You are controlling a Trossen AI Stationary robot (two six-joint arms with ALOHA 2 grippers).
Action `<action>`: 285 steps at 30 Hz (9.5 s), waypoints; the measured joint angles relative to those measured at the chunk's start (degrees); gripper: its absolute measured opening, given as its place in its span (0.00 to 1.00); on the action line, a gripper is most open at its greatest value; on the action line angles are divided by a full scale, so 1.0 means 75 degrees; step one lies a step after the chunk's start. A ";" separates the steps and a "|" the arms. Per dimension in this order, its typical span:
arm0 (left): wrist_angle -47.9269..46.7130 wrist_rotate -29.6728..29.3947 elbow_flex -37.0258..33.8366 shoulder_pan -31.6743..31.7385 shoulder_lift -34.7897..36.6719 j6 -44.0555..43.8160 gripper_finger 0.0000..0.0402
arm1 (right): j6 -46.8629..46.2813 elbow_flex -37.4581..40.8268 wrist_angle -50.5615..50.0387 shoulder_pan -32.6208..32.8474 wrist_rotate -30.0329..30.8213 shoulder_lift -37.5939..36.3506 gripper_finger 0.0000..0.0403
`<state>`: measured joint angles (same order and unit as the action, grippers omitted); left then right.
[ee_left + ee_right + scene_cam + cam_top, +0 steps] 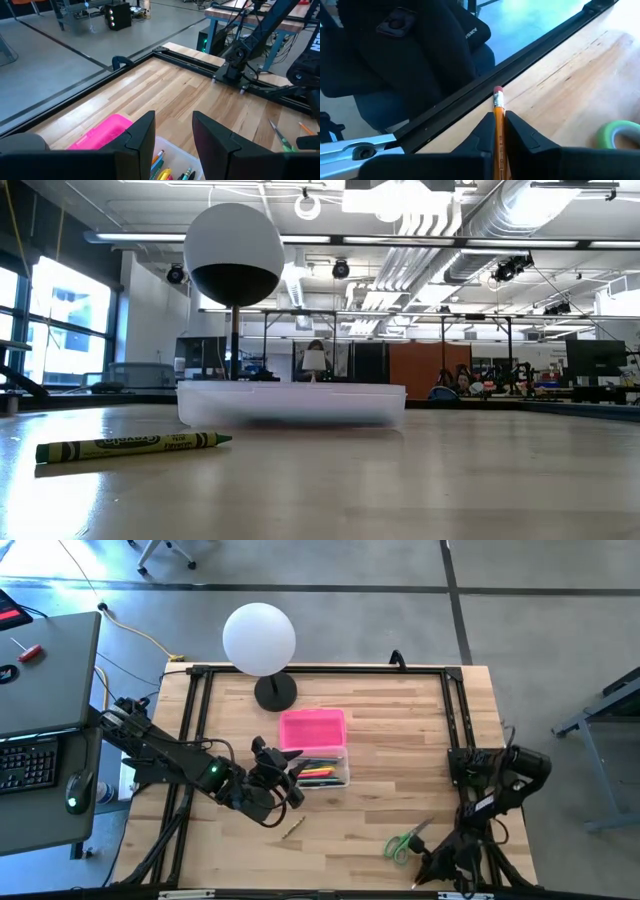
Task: Pick & place school supplies into a supply box
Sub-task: Put the orange pencil into the pink supply box, then put the light green crayon into the pink supply box, then put the green scissors into the pink supply box
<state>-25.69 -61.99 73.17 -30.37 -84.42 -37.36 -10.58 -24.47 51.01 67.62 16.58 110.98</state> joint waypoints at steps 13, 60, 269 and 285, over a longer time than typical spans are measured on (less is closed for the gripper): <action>0.0020 0.0000 0.0000 -0.0001 0.0000 0.0149 0.40 | 0.3536 -0.0020 -0.0737 -0.1582 0.1575 -0.2997 0.01; 0.0022 -0.0091 0.0000 0.0002 0.0000 0.0408 0.40 | 0.2262 -0.6476 -0.5129 -0.8442 -0.0779 0.1061 0.15; -0.8559 0.2567 0.7172 -0.0675 -0.3241 -0.1870 0.23 | -0.0073 -0.2444 -0.9394 -0.3101 -0.1356 -0.2954 0.14; -0.8576 0.1314 0.6834 -0.1381 -0.3249 -0.3251 0.06 | -0.0242 -0.0327 -0.5378 -0.3153 -0.0313 -0.2953 0.03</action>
<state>-90.02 -52.14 124.42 -40.73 -108.79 -61.74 -12.39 -26.92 10.67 43.97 14.23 88.83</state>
